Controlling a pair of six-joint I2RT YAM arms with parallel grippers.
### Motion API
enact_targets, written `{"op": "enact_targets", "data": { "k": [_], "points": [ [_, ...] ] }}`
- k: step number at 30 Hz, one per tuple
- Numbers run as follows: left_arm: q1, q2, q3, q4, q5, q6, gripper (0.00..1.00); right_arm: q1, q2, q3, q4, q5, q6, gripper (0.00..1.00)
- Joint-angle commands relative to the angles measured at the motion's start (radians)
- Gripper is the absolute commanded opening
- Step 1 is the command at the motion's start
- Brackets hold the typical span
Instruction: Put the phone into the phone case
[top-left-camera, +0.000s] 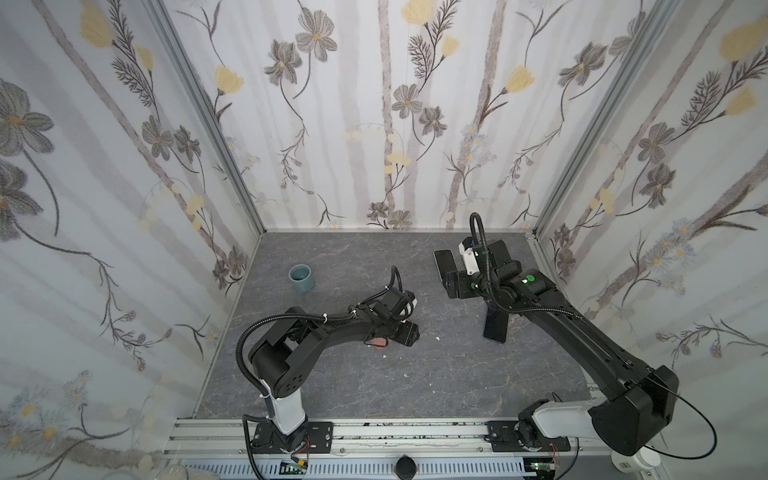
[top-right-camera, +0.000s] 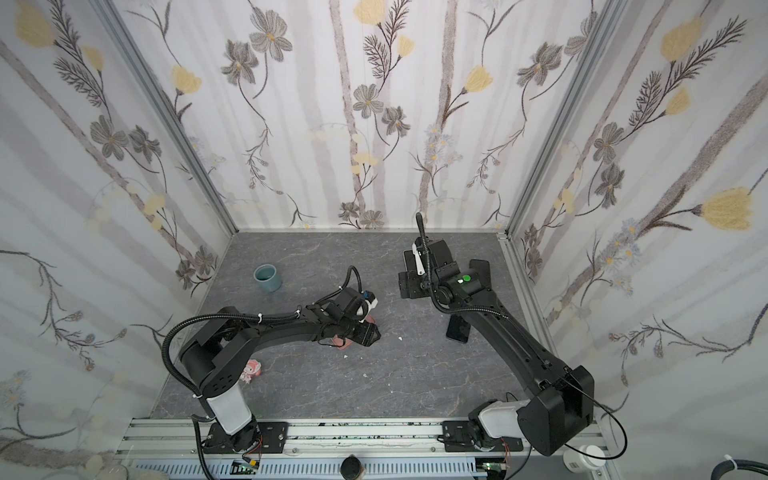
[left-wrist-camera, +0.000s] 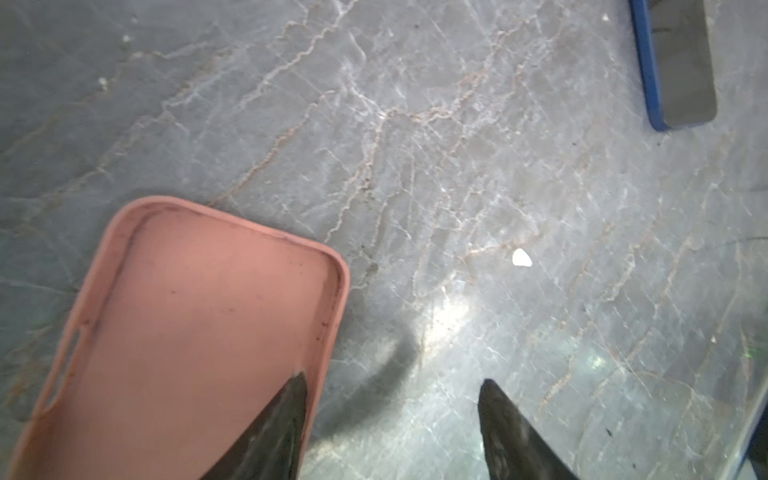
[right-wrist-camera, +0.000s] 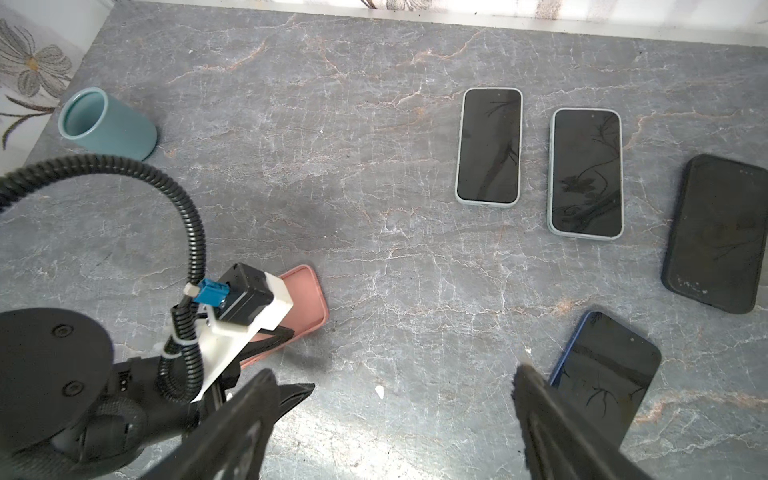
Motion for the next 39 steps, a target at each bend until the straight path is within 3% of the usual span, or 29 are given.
{"op": "enact_targets", "data": {
  "k": [1,7,11,18,24,39],
  "points": [
    [-0.024,-0.02,-0.011,0.002,0.069,0.09,0.63,-0.001,-0.017,-0.019,0.02,0.044,0.027,0.88],
    [-0.088,-0.003,0.025,-0.069,0.115,0.194,0.62,-0.042,-0.069,-0.09,0.016,0.176,0.103,0.93],
    [-0.107,-0.025,0.043,-0.071,0.156,0.212,0.62,-0.122,-0.154,-0.184,0.036,0.176,0.167,1.0],
    [-0.105,-0.153,0.111,-0.067,0.152,0.256,0.67,-0.284,-0.273,-0.414,0.075,0.205,0.249,1.0],
    [-0.086,-0.163,0.236,-0.137,0.074,0.256,0.69,-0.35,-0.17,-0.482,0.155,0.043,0.224,0.95],
    [-0.063,-0.095,0.261,-0.144,0.02,0.227,0.7,-0.389,0.11,-0.538,0.227,0.019,0.163,0.95]
  ]
}}
